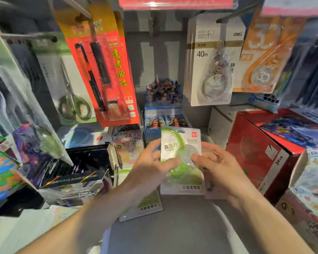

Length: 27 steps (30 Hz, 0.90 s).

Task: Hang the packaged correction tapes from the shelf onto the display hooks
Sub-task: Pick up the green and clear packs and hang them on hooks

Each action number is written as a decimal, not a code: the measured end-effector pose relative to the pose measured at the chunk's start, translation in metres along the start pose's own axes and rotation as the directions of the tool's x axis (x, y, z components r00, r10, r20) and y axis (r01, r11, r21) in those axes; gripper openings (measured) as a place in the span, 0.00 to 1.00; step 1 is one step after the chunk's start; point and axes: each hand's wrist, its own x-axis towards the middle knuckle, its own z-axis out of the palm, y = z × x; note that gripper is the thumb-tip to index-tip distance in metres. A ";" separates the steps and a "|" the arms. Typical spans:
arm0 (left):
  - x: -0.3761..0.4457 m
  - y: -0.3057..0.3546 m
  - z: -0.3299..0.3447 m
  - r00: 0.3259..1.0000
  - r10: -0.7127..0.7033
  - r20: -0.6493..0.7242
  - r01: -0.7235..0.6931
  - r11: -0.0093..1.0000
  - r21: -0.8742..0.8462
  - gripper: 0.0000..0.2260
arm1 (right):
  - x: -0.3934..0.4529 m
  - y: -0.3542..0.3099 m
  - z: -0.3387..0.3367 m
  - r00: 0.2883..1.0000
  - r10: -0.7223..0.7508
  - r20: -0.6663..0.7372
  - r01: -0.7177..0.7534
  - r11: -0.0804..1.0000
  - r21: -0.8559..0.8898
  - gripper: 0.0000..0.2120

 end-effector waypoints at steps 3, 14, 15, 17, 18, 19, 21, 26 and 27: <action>-0.016 0.002 -0.012 0.998 0.063 -0.025 -0.061 0.995 0.073 0.28 | -0.007 -0.003 0.018 0.999 -0.015 0.044 0.013 0.998 0.055 0.18; -0.066 0.011 -0.085 0.955 0.254 -0.155 -0.160 0.876 0.454 0.29 | 0.007 0.032 0.049 0.950 -0.180 0.254 0.309 0.630 -0.712 0.09; -0.069 0.012 -0.085 0.954 0.250 -0.163 -0.151 0.875 0.460 0.30 | 0.007 0.041 0.051 0.937 -0.155 0.314 0.349 0.503 -0.791 0.14; -0.073 0.012 -0.085 0.954 0.252 -0.164 -0.151 0.873 0.464 0.30 | 0.004 0.059 0.057 0.895 -0.110 0.432 0.443 0.331 -0.834 0.24; -0.074 0.012 -0.085 0.954 0.255 -0.157 -0.153 0.866 0.477 0.31 | 0.003 0.066 0.059 0.875 -0.088 0.477 0.480 0.291 -0.828 0.27; -0.075 0.012 -0.084 0.955 0.256 -0.148 -0.153 0.857 0.492 0.32 | 0.002 0.071 0.060 0.862 -0.062 0.504 0.500 0.272 -0.822 0.29; -0.076 0.011 -0.084 0.956 0.260 -0.139 -0.155 0.843 0.514 0.32 | 0.002 0.073 0.056 0.856 -0.021 0.516 0.502 0.271 -0.821 0.31; -0.072 0.008 -0.082 0.955 0.260 -0.140 -0.157 0.849 0.504 0.30 | 0.003 0.063 0.014 0.859 0.090 0.505 0.490 0.145 -0.859 0.30; -0.071 0.007 -0.081 0.957 0.256 -0.139 -0.158 0.856 0.492 0.30 | 0.003 0.062 0.004 0.863 0.098 0.496 0.481 0.144 -0.865 0.29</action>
